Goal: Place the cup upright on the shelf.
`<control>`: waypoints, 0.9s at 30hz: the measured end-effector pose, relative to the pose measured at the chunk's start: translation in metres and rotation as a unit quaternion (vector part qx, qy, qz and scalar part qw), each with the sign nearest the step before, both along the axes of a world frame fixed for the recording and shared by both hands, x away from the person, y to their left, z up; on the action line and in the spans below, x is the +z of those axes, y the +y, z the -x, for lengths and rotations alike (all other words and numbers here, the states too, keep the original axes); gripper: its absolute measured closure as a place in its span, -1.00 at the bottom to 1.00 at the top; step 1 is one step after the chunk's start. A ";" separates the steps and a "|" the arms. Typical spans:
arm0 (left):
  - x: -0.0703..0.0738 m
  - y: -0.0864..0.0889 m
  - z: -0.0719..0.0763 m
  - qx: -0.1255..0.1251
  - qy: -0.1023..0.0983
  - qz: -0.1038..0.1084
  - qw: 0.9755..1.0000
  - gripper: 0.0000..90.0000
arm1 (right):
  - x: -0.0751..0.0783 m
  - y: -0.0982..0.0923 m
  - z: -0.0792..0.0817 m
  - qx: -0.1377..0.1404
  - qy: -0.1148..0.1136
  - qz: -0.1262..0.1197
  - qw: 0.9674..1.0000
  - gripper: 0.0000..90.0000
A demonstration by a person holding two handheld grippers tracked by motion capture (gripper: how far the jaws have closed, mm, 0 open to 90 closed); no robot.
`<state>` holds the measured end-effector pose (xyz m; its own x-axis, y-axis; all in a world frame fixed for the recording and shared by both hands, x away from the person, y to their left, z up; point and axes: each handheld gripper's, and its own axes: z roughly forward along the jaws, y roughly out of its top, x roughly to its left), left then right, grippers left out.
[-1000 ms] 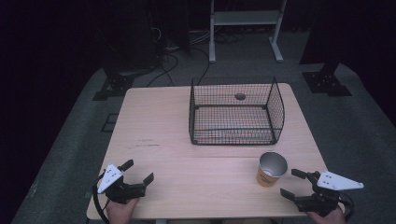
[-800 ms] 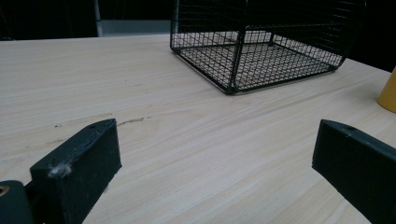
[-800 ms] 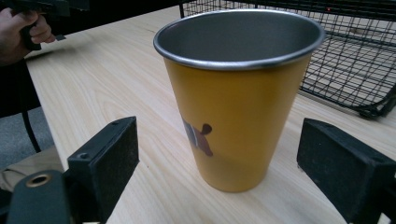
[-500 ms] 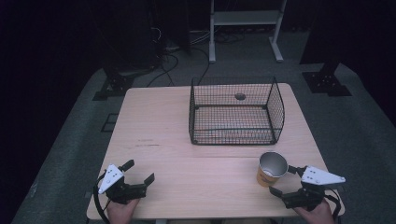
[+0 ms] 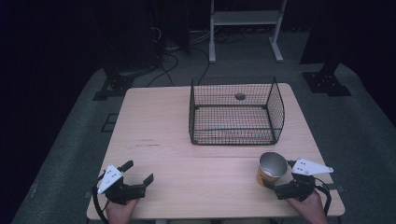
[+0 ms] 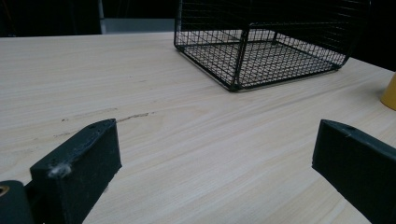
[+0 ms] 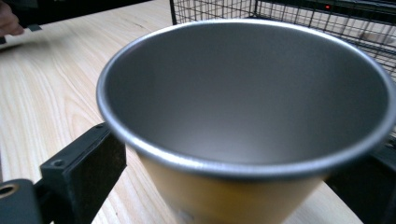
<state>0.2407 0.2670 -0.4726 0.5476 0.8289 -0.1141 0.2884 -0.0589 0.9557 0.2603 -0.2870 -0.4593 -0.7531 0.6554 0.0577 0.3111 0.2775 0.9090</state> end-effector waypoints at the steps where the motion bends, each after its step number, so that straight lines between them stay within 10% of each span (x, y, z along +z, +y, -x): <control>1: 0.000 0.001 0.000 0.000 -0.001 0.000 1.000 -0.99 | 0.001 0.000 -0.001 0.001 0.000 -0.005 1.000 -0.81; 27: 0.000 0.002 -0.001 -0.007 0.000 0.005 1.000 -0.99 | 0.046 0.006 -0.022 0.048 0.007 -0.019 0.999 -0.68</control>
<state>0.2412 0.2693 -0.4724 0.5598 0.8196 -0.1217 0.2867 -0.0538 0.9565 0.2821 -0.2807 -0.4129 -0.8115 0.5772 0.0913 0.2966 0.2721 0.9154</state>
